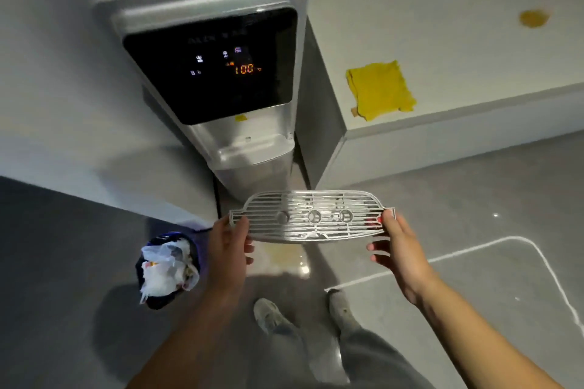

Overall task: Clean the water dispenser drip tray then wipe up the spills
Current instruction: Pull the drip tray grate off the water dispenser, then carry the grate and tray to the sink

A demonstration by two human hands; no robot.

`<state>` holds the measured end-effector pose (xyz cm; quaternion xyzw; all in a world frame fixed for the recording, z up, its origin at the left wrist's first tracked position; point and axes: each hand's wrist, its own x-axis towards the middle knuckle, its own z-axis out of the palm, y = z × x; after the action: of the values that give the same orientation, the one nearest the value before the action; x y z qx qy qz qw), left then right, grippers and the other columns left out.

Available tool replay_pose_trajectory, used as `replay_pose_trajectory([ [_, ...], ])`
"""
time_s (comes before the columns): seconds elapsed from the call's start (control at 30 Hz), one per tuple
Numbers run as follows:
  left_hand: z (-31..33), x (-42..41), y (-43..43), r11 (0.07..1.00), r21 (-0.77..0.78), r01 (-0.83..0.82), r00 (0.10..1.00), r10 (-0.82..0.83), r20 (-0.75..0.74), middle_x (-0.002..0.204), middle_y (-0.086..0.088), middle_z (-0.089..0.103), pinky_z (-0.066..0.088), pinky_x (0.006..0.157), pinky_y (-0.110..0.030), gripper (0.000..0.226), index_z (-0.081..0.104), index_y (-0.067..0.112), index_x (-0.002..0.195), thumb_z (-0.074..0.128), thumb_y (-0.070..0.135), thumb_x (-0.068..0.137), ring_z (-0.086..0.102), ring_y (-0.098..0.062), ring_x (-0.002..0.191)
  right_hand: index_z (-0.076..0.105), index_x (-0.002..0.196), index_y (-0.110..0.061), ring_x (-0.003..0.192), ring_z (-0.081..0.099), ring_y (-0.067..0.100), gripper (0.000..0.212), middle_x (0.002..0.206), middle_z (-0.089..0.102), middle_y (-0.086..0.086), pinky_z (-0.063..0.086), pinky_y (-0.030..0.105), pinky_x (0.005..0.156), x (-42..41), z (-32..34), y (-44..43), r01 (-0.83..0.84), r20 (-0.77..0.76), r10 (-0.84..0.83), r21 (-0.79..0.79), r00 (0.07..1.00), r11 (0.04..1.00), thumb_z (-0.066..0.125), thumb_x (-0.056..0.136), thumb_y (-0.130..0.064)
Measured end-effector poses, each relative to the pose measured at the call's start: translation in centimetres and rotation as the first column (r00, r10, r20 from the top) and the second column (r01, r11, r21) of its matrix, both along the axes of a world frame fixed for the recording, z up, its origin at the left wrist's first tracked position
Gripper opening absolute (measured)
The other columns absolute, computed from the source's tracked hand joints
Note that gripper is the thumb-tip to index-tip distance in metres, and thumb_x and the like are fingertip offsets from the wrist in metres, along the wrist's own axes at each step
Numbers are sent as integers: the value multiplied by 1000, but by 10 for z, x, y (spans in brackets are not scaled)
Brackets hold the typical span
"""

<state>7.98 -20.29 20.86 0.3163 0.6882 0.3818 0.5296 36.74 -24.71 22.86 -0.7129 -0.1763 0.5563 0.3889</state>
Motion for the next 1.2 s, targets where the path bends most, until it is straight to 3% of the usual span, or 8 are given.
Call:
replay_pose_trajectory([
  [0.13, 43, 50, -24, 999, 7, 38, 997, -38, 68, 65, 5, 67, 47, 44, -18, 11, 66, 22, 100, 59, 28, 104, 59, -2, 52, 65, 119, -21, 69, 56, 17, 36, 100, 70, -3, 49, 32, 64, 46, 41, -42, 81, 5, -81, 41, 997, 996, 45, 107, -47],
  [0.23, 61, 95, -38, 996, -8, 88, 995, -87, 54, 61, 5, 68, 47, 45, -20, 17, 66, 20, 90, 60, 29, 104, 60, -5, 54, 68, 111, -25, 71, 58, 18, 33, 100, 71, -4, 52, 31, 63, 90, 59, -69, 132, 13, -133, 68, 991, 989, 48, 105, -50],
  [0.4, 84, 181, -54, 989, 6, 145, 988, -146, 57, 79, -6, 72, 48, 61, -33, 19, 71, 20, 92, 62, 34, 102, 63, -18, 70, 70, 101, -30, 72, 60, 18, 26, 92, 69, -6, 54, 29, 61, 183, 77, -104, 156, 25, -158, 84, 987, 984, 55, 101, -50],
  [0.53, 97, 266, -66, 979, 43, 199, 974, -202, 100, 74, -5, 62, 42, 60, -31, 21, 63, 13, 92, 61, 32, 102, 54, -14, 62, 71, 92, -35, 66, 62, 16, 22, 69, 67, -15, 52, 29, 62, 263, 89, -130, 172, 34, -177, 118, 984, 978, 55, 100, -47],
  [0.67, 99, 354, -68, 963, 66, 262, 956, -269, 116, 69, -6, 58, 38, 54, -27, 16, 61, 14, 95, 65, 28, 100, 48, -12, 54, 69, 102, -23, 65, 64, 16, 25, 78, 67, -3, 53, 32, 62, 343, 96, -151, 205, 75, -217, 144, 973, 968, 51, 103, -41],
  [0.9, 103, 503, -61, 911, 72, 407, 900, -413, 138, 73, -12, 57, 37, 57, -31, 23, 55, 11, 96, 66, 30, 100, 47, -15, 57, 69, 107, -23, 79, 68, 25, 28, 94, 70, 9, 55, 35, 68, 470, 99, -179, 358, 118, -368, 98, 922, 929, 50, 105, -44],
  [1.07, 92, 612, -28, 842, 86, 533, 829, -539, 148, 75, -13, 57, 41, 51, -24, 20, 59, 10, 98, 66, 29, 100, 49, -15, 58, 70, 104, -25, 76, 68, 23, 28, 89, 72, 5, 55, 35, 67, 555, 92, -182, 489, 116, -498, 97, 859, 867, 50, 104, -44],
  [1.2, 83, 698, 6, 753, 131, 644, 738, -657, 152, 74, -11, 60, 40, 51, -27, 25, 58, 8, 97, 65, 32, 99, 51, -17, 60, 72, 99, -30, 70, 65, 18, 24, 89, 70, -2, 52, 34, 65, 622, 94, -174, 596, 81, -607, 131, 790, 793, 54, 101, -46],
])
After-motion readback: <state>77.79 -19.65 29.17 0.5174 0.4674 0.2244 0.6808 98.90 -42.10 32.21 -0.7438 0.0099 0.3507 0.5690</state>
